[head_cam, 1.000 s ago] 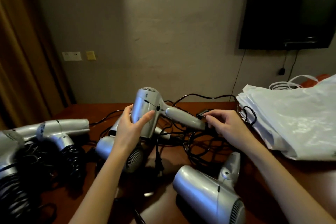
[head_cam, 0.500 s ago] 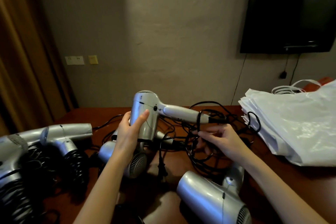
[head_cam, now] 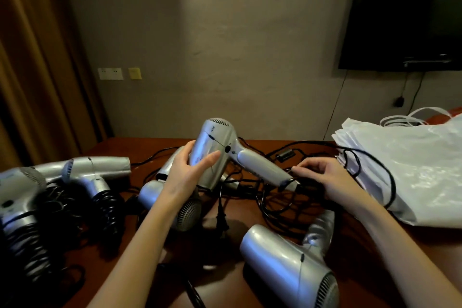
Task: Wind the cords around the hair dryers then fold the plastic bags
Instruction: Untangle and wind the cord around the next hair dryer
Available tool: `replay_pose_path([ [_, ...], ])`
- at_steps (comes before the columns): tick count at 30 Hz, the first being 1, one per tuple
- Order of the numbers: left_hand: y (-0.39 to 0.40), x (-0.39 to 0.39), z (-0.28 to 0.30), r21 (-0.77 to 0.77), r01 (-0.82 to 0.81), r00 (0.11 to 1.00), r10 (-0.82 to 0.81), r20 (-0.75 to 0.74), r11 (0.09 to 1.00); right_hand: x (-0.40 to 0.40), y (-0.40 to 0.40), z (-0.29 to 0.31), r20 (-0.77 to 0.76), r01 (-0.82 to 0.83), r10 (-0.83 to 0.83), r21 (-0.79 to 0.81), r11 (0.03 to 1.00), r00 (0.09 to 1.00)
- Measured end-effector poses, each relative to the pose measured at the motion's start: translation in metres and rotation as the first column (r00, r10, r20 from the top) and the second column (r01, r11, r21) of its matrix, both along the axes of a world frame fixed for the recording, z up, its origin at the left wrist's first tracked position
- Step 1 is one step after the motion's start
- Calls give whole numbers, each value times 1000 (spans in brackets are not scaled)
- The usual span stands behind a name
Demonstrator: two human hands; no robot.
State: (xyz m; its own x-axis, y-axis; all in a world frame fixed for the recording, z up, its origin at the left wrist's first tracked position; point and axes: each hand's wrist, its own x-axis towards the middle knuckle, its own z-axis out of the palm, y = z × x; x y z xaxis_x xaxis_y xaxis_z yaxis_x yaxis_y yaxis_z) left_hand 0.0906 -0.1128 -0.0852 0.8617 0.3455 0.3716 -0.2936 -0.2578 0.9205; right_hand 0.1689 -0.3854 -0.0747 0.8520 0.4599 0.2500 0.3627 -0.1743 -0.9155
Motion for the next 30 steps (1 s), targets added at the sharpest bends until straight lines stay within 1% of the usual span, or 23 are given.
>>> replay_pose_path([
  [2,0,-1,1,-10,-22,999,22,27,1000,-3,1,5,58,61,-63,43,997,996],
  [4,0,0,0,16,-46,998,45,45,999,-7,6,8,161,120,-125,42,992,979],
  [6,1,0,-3,44,-68,997,65,47,997,-11,12,5,315,170,-154,-24,985,937],
  [7,1,0,-5,42,-84,995,82,48,996,-13,16,2,373,179,-148,-52,982,916],
  [8,3,-1,-6,33,-106,993,104,46,994,-15,20,-2,398,176,-131,-78,981,908],
  [9,4,-1,-6,19,-129,991,128,47,991,-17,24,-4,375,149,-108,-83,985,921],
  [10,5,0,-6,0,-149,988,149,52,989,-18,28,-6,316,94,-76,-44,995,946],
  [12,4,1,-4,-60,-173,983,177,58,983,-20,31,-4,186,-18,3,76,997,982],
  [15,3,0,0,-178,-165,984,173,30,970,-21,31,-1,9,-160,164,259,952,987],
  [17,3,-2,-1,-238,-146,987,157,27,960,-22,31,-4,-98,-206,259,370,906,961],
  [18,3,-2,-1,-258,-140,988,153,31,956,-22,31,-4,-127,-228,299,395,890,946],
  [22,7,-1,-1,-304,-122,991,132,13,945,-27,33,-5,-220,-204,317,418,885,922],
  [24,9,1,-1,-321,-102,994,106,-6,942,-29,32,-7,-240,-213,320,385,898,917],
  [25,10,1,-1,-326,-91,996,91,-14,941,-30,32,-7,-236,-221,306,327,919,922],
  [26,11,1,-1,-327,-77,997,76,-19,942,-32,30,-5,-219,-220,272,237,946,937],
  [28,12,1,-1,-318,-46,999,42,-21,947,-32,26,-2,-162,-179,176,0,984,971],
  [30,13,2,-1,-289,-1,999,-9,-33,957,-28,22,-1,-153,-93,65,-184,979,986],
])
